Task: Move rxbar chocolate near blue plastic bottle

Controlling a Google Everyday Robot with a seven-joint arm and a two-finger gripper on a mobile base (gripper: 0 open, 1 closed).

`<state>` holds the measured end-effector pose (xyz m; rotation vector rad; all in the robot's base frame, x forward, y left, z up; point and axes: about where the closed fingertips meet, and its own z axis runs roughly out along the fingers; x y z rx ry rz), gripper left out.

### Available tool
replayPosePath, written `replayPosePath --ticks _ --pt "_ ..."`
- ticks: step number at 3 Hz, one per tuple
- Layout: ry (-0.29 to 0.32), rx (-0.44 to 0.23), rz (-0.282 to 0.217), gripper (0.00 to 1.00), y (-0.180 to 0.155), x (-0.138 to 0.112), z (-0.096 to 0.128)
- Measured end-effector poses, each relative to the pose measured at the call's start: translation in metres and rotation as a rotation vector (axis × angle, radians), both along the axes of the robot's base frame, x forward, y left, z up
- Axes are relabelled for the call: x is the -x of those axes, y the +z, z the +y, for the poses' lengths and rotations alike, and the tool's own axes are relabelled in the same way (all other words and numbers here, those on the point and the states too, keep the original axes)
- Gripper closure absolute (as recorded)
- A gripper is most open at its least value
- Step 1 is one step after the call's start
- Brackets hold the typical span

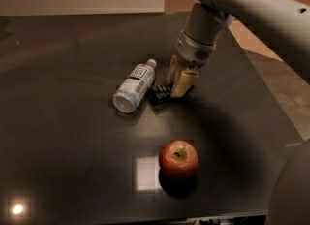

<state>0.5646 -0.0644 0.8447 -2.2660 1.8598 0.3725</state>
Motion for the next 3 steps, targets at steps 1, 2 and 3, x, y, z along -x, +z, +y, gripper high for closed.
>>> replayPosePath --ticks 1,2,3 --pt "0.003 -0.005 -0.002 0.13 -0.0031 0.0022 0.0052" --pt "0.003 -0.007 -0.005 0.0 -0.0042 0.001 0.0066" --pt "0.003 -0.007 -0.005 0.0 -0.0042 0.001 0.0066"
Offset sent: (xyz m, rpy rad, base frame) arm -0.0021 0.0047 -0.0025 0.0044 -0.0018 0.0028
